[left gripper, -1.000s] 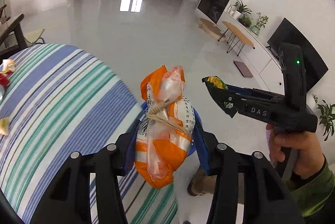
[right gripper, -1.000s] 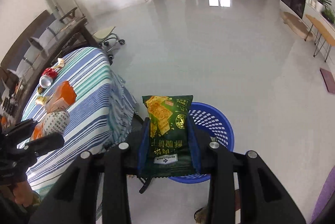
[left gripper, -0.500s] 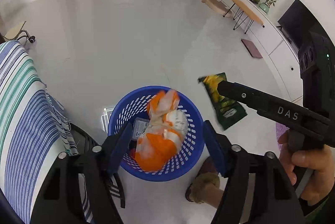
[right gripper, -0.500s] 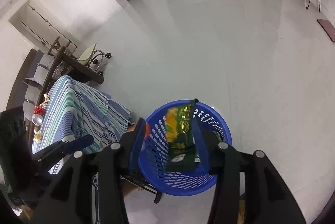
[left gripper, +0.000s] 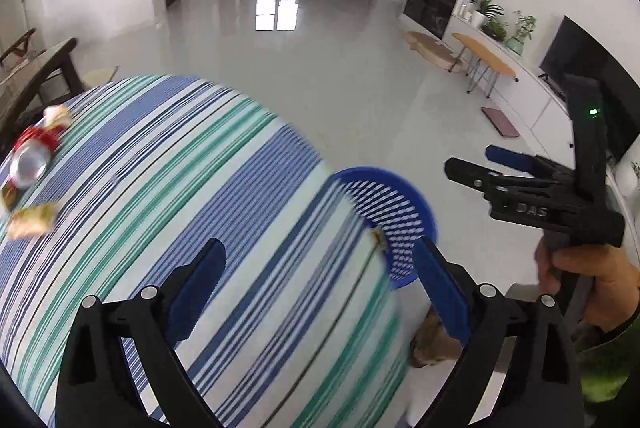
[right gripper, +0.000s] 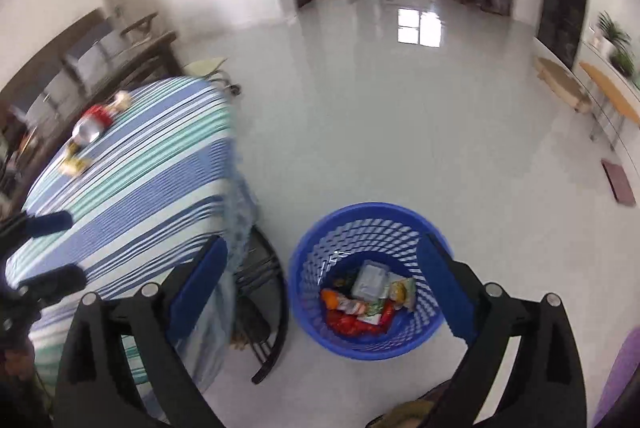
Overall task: Collect trash
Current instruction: 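Return both open tools to the table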
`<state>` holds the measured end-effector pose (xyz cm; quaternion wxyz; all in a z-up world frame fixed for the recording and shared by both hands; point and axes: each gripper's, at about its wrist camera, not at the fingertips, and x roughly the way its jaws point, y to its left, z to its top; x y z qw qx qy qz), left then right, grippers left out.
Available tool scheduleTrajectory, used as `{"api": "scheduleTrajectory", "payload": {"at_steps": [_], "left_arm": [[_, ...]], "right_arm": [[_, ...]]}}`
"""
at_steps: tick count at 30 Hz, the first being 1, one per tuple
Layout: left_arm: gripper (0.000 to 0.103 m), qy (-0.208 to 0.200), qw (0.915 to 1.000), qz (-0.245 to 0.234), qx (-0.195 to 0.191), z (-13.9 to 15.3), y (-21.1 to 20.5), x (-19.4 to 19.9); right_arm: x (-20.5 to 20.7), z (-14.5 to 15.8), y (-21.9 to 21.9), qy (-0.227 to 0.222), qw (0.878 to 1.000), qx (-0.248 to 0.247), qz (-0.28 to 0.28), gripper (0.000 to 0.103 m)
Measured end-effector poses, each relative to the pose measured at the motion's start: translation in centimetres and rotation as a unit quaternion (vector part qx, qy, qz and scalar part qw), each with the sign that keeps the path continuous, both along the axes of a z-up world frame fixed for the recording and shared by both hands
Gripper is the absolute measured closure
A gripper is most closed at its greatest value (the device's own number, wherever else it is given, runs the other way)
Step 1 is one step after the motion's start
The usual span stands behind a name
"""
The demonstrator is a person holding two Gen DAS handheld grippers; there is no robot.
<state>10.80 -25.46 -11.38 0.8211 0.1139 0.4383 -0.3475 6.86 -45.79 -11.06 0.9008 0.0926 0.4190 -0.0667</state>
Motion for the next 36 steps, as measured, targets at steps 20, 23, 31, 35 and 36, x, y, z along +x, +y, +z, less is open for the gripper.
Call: {"api": "scheduleTrajectory", "payload": {"at_steps": [20, 23, 31, 35, 36], "left_arm": [[0.004, -0.007, 0.9536, 0.294, 0.067, -4.2, 28.8, 10.9], [0.004, -0.011, 0.9525, 0.297, 0.066, -4.3, 28.6, 11.0], [0.004, -0.009, 0.9522, 0.299, 0.063, -4.5, 28.3, 10.5], [0.004, -0.009, 0.9519, 0.300, 0.063, -4.6, 28.5, 10.7], [0.004, -0.009, 0.9520, 0.299, 0.063, -4.6, 28.5, 10.7]], "right_arm": [[15.6, -4.2, 26.3, 0.058, 0.980, -0.049, 0.185, 0.004], [15.6, -4.1, 26.1, 0.058, 0.980, -0.050, 0.185, 0.005], [15.5, -4.1, 26.1, 0.058, 0.980, -0.050, 0.185, 0.005], [15.5, -4.1, 26.1, 0.058, 0.980, -0.050, 0.185, 0.005], [15.5, -4.1, 26.1, 0.058, 0.980, -0.050, 0.185, 0.005]]}}
